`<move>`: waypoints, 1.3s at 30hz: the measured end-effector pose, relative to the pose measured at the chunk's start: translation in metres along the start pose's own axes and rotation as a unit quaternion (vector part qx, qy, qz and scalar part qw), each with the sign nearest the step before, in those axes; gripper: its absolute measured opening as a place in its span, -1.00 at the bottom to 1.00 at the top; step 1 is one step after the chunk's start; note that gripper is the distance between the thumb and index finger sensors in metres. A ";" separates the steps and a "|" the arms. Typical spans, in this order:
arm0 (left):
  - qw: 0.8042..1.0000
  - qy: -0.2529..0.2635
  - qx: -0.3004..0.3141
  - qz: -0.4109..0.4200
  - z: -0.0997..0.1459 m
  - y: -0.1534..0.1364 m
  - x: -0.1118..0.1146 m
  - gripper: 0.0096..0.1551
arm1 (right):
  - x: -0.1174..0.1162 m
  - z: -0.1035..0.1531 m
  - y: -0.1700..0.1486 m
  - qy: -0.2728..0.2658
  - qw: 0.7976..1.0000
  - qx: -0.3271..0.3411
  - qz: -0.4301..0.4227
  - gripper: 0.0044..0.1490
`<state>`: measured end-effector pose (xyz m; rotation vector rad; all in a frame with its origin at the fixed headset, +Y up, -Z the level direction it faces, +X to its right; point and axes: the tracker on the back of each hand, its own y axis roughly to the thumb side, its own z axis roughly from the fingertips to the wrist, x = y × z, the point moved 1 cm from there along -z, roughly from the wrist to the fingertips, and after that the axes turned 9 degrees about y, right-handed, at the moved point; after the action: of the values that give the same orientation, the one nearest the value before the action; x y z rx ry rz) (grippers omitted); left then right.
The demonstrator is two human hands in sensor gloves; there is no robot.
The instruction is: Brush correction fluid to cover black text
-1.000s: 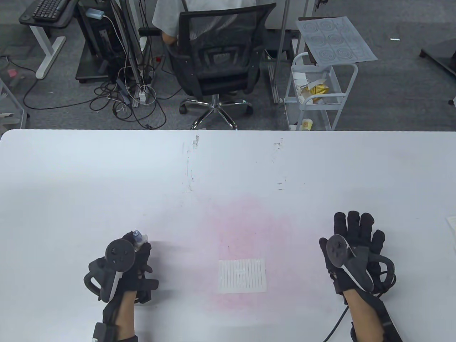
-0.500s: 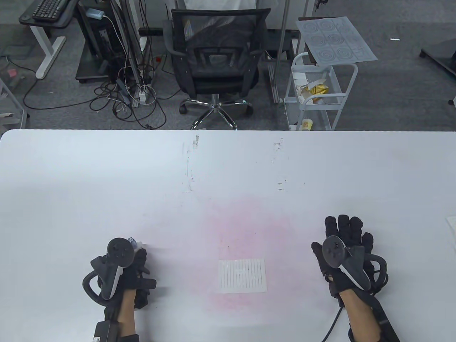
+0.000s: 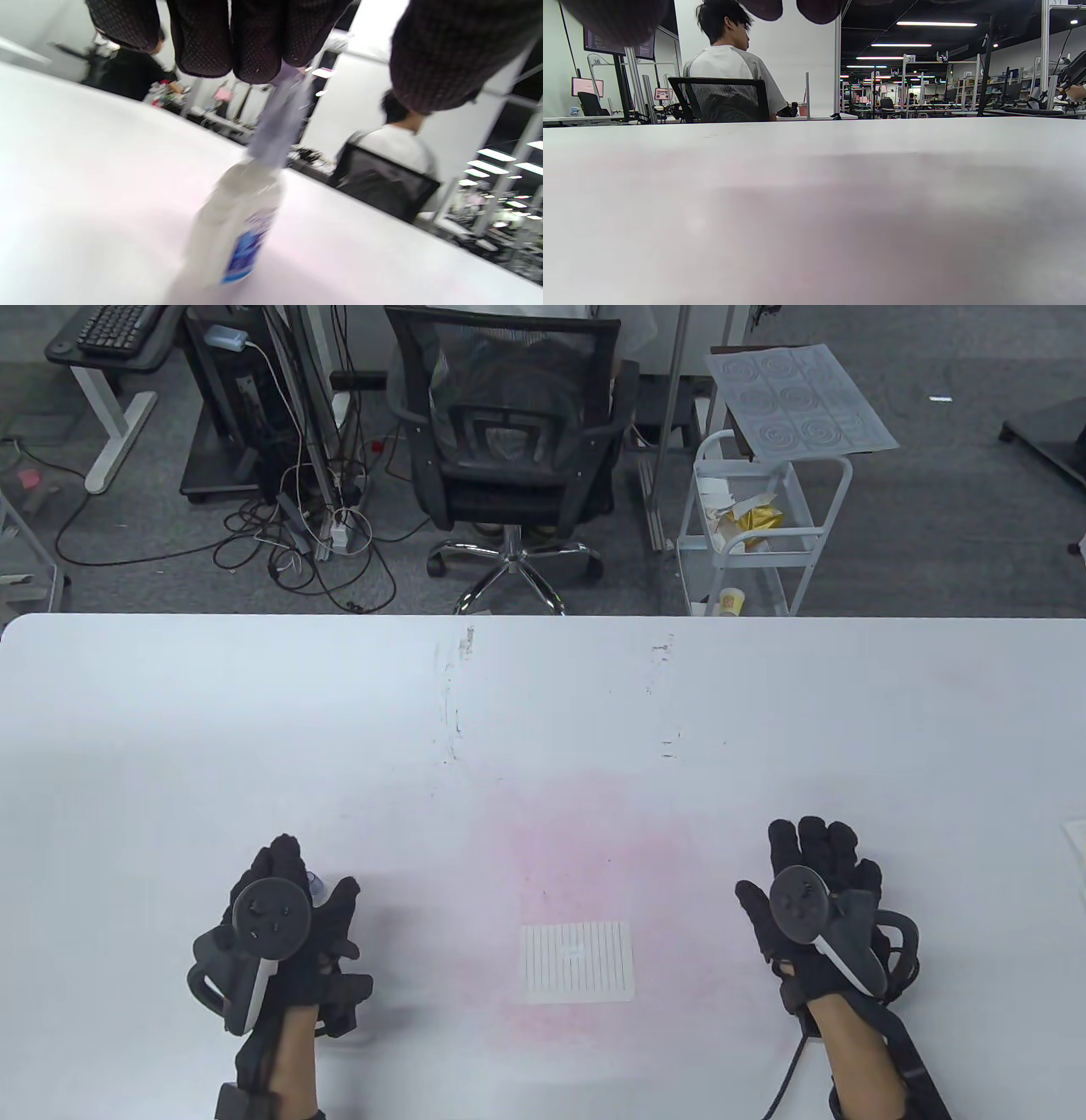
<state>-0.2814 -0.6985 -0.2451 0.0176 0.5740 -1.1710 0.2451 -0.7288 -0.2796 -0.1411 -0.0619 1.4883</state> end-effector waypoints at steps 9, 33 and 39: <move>0.987 0.046 0.152 -0.034 0.023 0.064 -0.015 -0.03 | -0.001 0.003 0.008 -0.004 1.000 0.016 0.001 0.00; 0.952 -0.119 0.243 -0.144 0.047 0.100 0.085 -0.03 | -0.013 0.005 0.031 0.021 0.996 0.078 0.025 0.01; 0.952 -0.118 0.242 -0.145 0.047 0.099 0.085 -0.03 | -0.014 0.005 0.033 0.026 0.996 0.080 0.028 0.01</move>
<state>-0.1536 -0.7458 -0.2692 0.2168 0.0659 -1.5534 0.2105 -0.7399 -0.2783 -0.0523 0.1046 1.5378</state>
